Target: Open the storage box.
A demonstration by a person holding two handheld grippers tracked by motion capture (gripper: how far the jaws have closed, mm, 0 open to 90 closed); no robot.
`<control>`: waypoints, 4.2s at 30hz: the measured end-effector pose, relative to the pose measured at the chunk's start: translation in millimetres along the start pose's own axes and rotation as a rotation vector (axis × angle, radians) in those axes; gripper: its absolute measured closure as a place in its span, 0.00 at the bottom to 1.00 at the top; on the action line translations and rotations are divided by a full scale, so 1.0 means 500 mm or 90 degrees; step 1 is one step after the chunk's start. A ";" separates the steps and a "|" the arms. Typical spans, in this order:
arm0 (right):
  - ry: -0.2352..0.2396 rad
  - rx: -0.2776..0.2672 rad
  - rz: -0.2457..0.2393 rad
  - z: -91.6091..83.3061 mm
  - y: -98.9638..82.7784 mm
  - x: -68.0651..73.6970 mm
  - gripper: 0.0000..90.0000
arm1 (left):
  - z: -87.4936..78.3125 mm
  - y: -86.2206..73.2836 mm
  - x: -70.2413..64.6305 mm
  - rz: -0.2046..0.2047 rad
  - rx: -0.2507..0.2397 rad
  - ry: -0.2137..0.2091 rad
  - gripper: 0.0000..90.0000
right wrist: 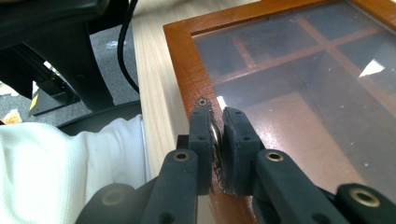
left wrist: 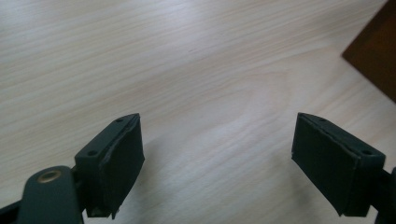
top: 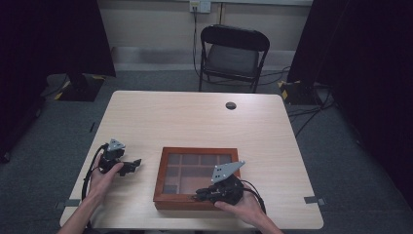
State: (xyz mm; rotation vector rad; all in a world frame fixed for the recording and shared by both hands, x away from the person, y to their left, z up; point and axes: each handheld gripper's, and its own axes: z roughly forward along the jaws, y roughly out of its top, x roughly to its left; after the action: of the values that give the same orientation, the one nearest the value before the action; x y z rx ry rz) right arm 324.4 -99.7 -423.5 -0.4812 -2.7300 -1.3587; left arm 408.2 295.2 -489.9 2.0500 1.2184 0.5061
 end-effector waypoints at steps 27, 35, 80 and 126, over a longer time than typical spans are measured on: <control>0.014 0.014 -0.014 -0.022 0.042 -0.007 0.92 | -0.038 0.020 -0.078 0.042 -0.031 -0.179 0.18; 0.009 0.013 -0.021 -0.031 0.056 -0.006 0.92 | -0.052 0.027 -0.110 0.070 -0.052 -0.227 0.19; -0.091 -0.099 0.046 -0.137 0.004 -0.030 0.23 | -0.081 0.056 -0.150 0.088 -0.134 -0.268 0.26; -0.206 -0.163 0.098 -0.192 -0.027 -0.091 0.29 | -0.086 0.132 -0.165 0.096 -0.178 -0.266 0.35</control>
State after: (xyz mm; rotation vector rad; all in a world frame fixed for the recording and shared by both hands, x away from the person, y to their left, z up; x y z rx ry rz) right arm 354.9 -194.4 -383.7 -0.9872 -2.6878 -1.7288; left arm 381.3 217.5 -411.1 1.8905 0.7088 0.2774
